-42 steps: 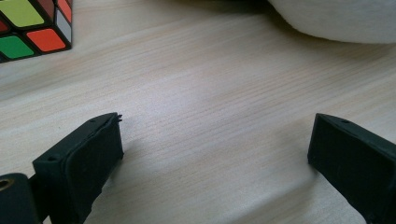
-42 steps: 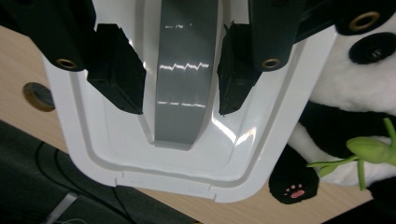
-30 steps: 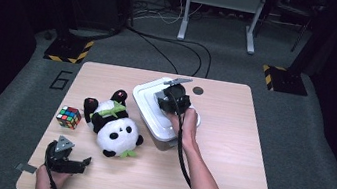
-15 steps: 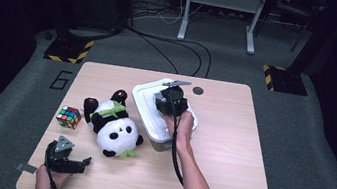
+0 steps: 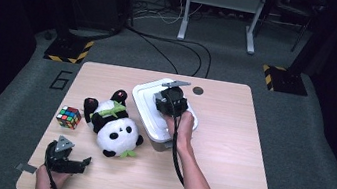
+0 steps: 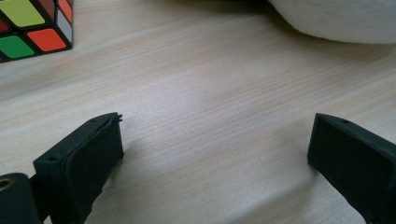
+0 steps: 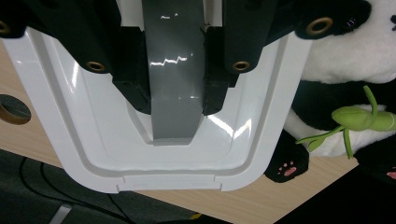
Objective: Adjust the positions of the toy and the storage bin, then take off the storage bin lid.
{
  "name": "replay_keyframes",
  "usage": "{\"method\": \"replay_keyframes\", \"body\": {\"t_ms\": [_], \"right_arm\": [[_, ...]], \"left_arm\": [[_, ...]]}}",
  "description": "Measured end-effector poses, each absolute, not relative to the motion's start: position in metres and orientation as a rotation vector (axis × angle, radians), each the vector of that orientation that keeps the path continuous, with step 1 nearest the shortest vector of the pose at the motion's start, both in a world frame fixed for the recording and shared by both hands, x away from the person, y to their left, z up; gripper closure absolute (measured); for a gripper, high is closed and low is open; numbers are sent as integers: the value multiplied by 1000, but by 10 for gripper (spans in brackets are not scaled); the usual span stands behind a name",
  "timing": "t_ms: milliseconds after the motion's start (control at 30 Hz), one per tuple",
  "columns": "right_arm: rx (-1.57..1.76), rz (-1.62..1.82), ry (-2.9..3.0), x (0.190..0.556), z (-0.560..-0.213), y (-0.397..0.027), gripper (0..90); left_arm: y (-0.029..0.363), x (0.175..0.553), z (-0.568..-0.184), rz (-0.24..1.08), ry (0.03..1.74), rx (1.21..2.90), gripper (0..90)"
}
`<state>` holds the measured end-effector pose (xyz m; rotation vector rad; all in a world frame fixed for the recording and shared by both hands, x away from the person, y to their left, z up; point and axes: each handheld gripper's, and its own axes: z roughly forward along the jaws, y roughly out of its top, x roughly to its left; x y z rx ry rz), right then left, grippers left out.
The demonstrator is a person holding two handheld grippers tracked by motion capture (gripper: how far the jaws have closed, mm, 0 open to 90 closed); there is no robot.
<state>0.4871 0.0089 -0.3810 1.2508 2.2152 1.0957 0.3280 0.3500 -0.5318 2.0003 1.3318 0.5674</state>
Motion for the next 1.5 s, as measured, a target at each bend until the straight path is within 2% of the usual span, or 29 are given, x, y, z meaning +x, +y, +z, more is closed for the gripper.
{"method": "replay_keyframes", "body": {"t_ms": [800, 1500], "right_arm": [[1184, 1116, 2185, 477, -354, -10, 671], [1190, 1134, 2117, 466, -332, -56, 670]], "left_arm": [[350, 328, -532, 567, 1332, 2004, 32], [350, 328, -532, 565, 1334, 2003, 32]]}}
